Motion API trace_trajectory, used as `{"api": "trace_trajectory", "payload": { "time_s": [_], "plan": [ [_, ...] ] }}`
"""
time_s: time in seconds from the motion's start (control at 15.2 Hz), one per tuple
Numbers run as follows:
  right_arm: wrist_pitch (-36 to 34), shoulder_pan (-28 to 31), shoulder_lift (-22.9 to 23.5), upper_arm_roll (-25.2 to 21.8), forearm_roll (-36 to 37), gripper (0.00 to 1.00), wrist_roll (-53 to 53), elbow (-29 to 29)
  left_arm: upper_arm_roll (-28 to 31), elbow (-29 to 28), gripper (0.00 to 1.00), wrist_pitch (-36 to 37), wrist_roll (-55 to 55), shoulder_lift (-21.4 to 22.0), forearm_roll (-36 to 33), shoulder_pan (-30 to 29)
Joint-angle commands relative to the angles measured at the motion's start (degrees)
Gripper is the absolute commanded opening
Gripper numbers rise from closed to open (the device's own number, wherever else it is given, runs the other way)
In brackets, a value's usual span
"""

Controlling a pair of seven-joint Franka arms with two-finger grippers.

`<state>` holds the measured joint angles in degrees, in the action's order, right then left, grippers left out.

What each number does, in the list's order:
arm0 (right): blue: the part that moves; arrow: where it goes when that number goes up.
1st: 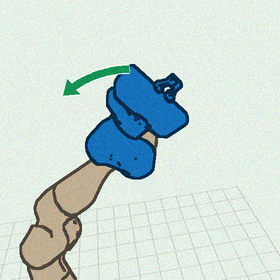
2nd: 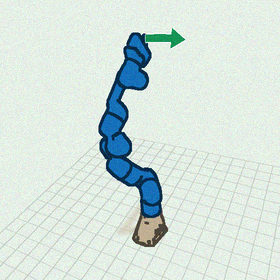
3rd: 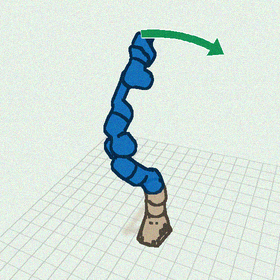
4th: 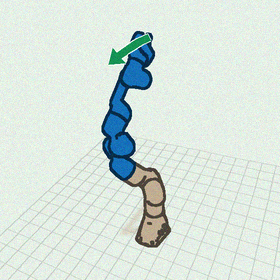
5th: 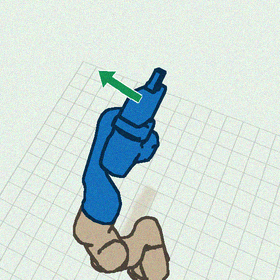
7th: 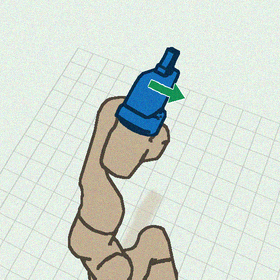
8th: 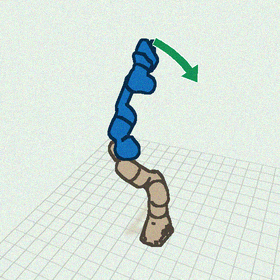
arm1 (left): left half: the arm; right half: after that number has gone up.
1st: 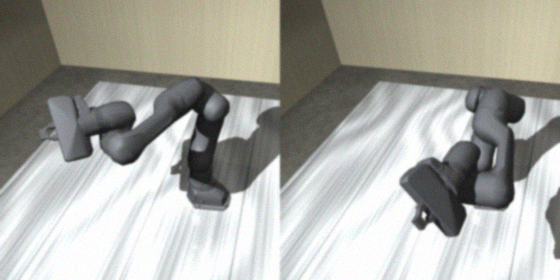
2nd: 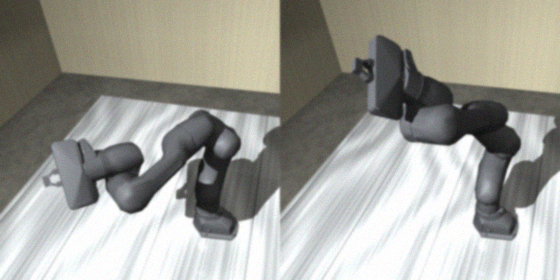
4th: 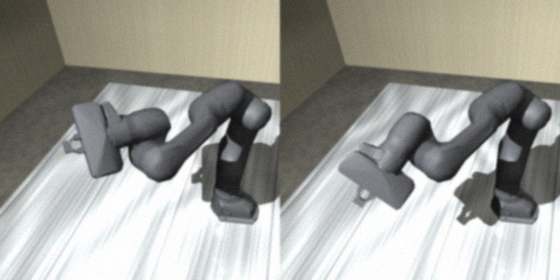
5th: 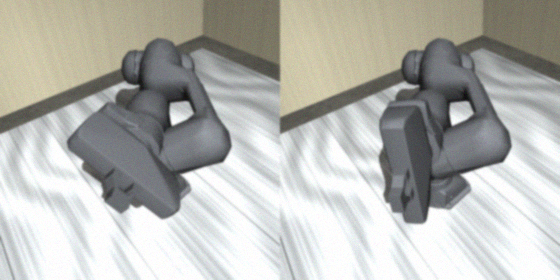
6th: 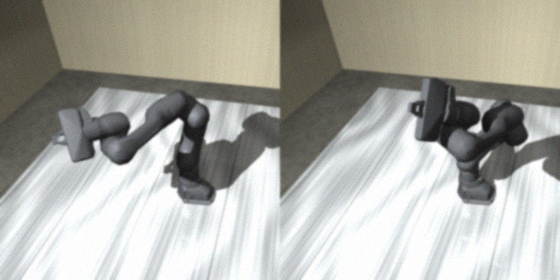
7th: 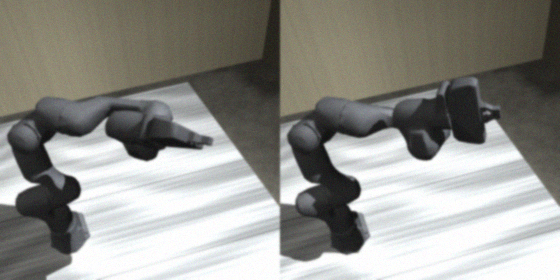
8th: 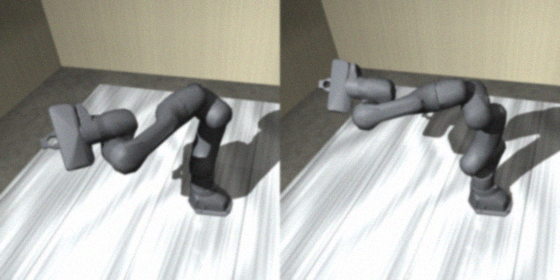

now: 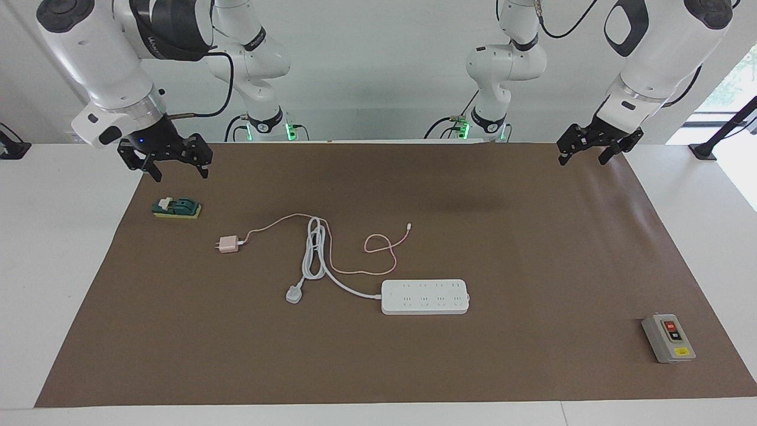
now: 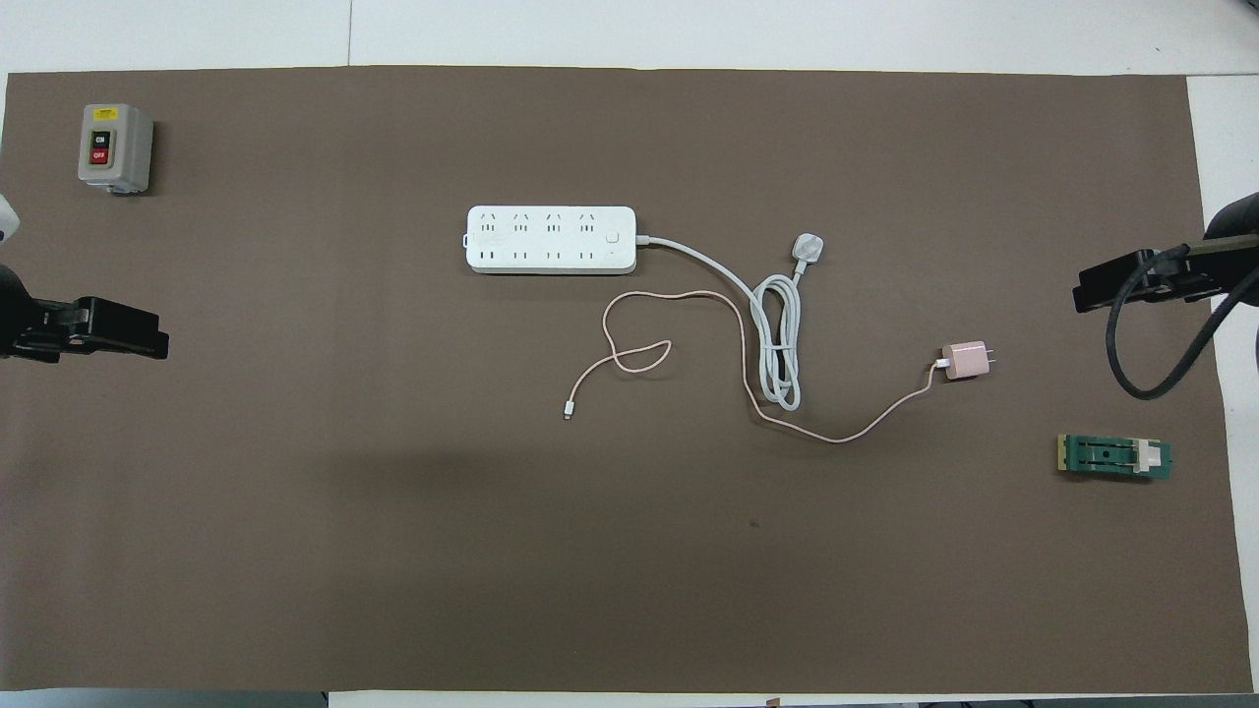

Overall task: Plug charger into power strip
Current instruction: 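Reach the left gripper to the power strip while the right gripper nears the charger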

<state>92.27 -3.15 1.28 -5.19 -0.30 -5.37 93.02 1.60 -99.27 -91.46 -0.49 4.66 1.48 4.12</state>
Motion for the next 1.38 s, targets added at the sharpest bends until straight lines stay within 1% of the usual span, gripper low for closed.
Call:
{"api": "trace_trajectory", "payload": {
  "time_s": [0.0, 0.2, 0.53, 0.66, 0.72, 0.79, 0.92, 1.05, 1.12, 1.25, 1.32],
  "plan": [
    [0.36, 0.51, -0.05, 1.06, 0.39, 1.00, 8.32, 1.02, 0.07, -0.92, 1.00, 0.06, -0.22, 1.06, 0.28, -0.26],
    [-0.51, -0.10, -0.05, 1.24, 0.12, 1.00, 22.38, 1.28, 0.07, -0.92, 1.00, 0.06, -0.22, 1.06, 0.28, -0.26],
    [-0.16, 0.42, 1.09, 1.15, -3.39, 1.00, 42.69, 3.22, 0.60, -0.49, 1.00, 0.32, -0.30, 1.58, 0.28, -0.34],
    [0.45, 0.68, 1.79, 1.15, -4.00, 1.00, 51.03, 5.05, 0.43, -0.31, 1.00, -0.12, -0.83, 1.85, 0.54, -0.26],
    [1.67, 1.21, 1.97, 1.06, -6.01, 1.00, 54.64, 6.11, 0.34, -0.66, 1.00, 0.05, -0.83, 1.94, 2.81, -0.17],
    [2.90, 2.08, 1.97, 1.06, -7.42, 1.00, 56.77, 7.25, 0.51, -0.75, 1.00, 0.23, -0.75, 2.02, 6.92, -0.26],
    [4.05, 2.44, 2.23, 1.06, -8.66, 1.00, 58.28, 8.75, 0.69, -1.79, 1.00, 0.41, -0.83, 2.72, 13.96, -0.52],
    [5.28, 4.10, 3.55, 0.98, -11.03, 1.00, 62.57, 9.80, 0.78, -4.43, 1.00, 0.06, -0.83, 3.51, 22.65, -0.96],
    [6.59, 5.24, 3.81, 0.98, -12.26, 1.00, 62.85, 10.77, 0.69, -5.66, 1.00, -0.38, -0.92, 3.61, 25.65, -0.87],
    [9.40, 6.74, 4.08, 0.98, -13.14, 1.00, 62.85, 14.10, 0.60, -8.64, 1.00, -2.83, -1.44, 4.04, 32.76, -0.35],
    [11.24, 8.40, 4.08, 0.98, -15.06, 1.00, 62.77, 16.12, 0.60, -10.31, 1.00, -4.67, -2.23, 4.05, 38.11, -0.17]
  ]
}}
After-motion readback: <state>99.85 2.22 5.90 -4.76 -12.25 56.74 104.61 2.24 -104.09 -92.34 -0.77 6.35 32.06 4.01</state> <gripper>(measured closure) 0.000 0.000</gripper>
